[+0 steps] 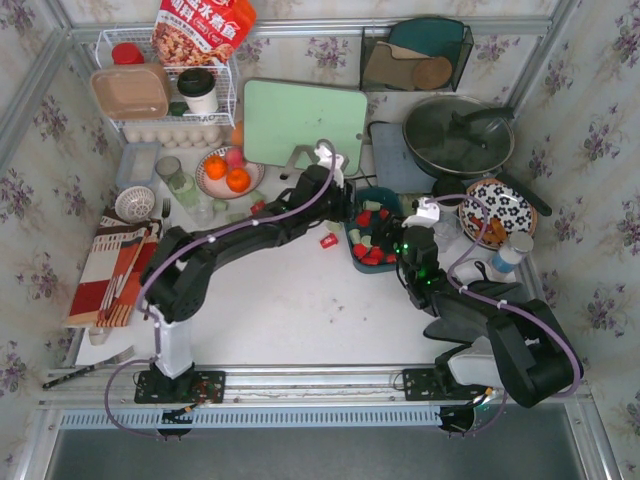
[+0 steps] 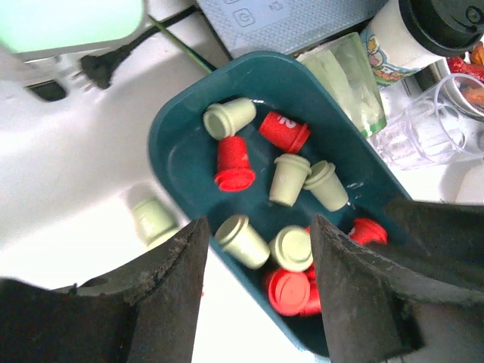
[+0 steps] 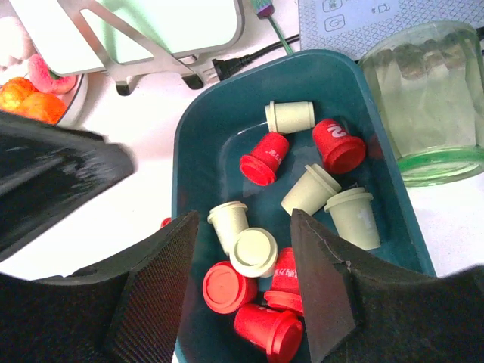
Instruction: Mix the coffee capsules in the storage basket
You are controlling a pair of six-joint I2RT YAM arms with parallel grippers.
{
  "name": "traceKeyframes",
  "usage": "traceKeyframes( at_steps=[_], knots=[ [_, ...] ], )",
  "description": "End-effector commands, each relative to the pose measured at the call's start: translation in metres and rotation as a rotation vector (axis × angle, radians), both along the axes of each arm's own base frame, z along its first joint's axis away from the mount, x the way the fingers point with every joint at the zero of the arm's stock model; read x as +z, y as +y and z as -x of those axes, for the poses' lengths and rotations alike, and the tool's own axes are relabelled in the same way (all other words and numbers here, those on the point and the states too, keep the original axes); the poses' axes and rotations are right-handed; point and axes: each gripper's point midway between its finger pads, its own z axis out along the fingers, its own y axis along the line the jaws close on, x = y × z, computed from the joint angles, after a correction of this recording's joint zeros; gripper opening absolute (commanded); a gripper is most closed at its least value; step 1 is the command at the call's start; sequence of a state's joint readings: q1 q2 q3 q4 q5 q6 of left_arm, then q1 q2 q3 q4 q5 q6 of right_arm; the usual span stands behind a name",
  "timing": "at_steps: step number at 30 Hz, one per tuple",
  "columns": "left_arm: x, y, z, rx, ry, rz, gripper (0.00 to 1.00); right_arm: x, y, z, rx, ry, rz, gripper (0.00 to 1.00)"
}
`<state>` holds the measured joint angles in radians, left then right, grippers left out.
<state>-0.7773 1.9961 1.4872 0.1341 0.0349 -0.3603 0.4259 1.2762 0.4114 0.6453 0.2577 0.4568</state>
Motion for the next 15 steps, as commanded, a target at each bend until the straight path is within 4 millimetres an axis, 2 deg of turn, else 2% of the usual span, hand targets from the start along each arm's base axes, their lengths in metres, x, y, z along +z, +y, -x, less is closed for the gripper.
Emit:
traceKeyframes(
  at_steps=[1,4,7,8,11,15],
  knots=[
    [0.038,0.033,0.003,0.111,-0.127,0.0,0.59,0.017,0.014,-0.003,0.056,-0.068,0.021,0.59],
    [0.049,0.073,0.016,0.215,-0.159,-0.045,0.59,0.022,0.036,-0.002,0.12,-0.098,0.112,0.59],
    [0.053,0.112,0.035,0.29,-0.161,-0.089,0.59,0.018,0.079,0.006,0.251,-0.115,0.214,0.59],
    [0.048,0.123,0.043,0.306,-0.149,-0.107,0.59,0.016,0.091,0.007,0.295,-0.114,0.24,0.59],
    [0.051,0.15,0.066,0.329,-0.137,-0.105,0.59,0.003,0.124,0.012,0.404,-0.108,0.354,0.59],
    [0.041,0.175,0.092,0.357,-0.093,-0.107,0.6,-0.012,0.145,0.009,0.436,-0.071,0.46,0.62]
  ],
)
